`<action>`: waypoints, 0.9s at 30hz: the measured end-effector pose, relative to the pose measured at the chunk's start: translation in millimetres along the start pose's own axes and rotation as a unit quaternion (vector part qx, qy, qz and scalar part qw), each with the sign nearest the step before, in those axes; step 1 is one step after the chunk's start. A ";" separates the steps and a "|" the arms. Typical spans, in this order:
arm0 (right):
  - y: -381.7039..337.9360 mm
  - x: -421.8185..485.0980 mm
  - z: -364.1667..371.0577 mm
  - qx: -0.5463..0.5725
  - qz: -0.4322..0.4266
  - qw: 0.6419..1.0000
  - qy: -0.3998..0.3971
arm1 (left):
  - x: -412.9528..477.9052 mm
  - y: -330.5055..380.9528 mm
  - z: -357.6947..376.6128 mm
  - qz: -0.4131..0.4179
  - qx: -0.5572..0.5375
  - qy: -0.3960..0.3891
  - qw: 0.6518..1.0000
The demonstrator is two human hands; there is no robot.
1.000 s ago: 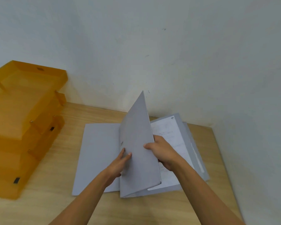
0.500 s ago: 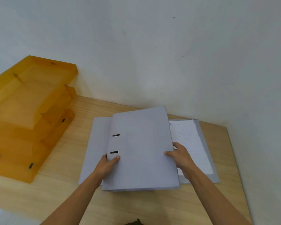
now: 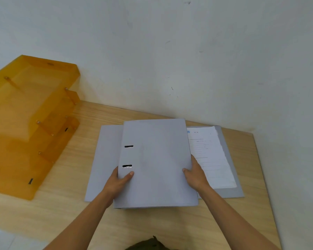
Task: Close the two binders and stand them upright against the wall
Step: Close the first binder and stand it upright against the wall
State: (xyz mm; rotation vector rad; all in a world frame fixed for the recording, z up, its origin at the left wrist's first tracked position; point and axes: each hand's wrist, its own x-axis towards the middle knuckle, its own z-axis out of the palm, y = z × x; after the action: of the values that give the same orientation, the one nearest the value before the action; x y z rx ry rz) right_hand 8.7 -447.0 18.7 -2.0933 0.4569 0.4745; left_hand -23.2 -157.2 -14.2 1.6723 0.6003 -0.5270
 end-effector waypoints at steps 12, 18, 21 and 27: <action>9.3 5.9 9.3 0.169 0.088 0.979 0.074 | -0.3 -1.4 7.8 -0.013 -0.027 0.008 1.000; -3.7 -4.8 5.0 0.240 0.043 0.963 0.114 | -7.7 2.4 -3.7 -0.073 -0.166 -0.007 0.983; -2.0 -12.6 -13.1 0.277 0.016 0.956 0.095 | -8.3 10.4 -11.9 -0.072 -0.211 -0.027 0.975; -2.6 -23.2 -61.0 0.304 -0.039 0.946 0.105 | -22.2 62.0 -2.1 -0.017 -0.253 -0.216 0.943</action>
State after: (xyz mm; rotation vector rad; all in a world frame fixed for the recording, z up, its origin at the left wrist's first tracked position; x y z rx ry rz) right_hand -0.3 -494.1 63.2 -1.5548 0.5587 0.0427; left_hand 0.1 -166.4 46.8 1.0187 0.3958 -0.6755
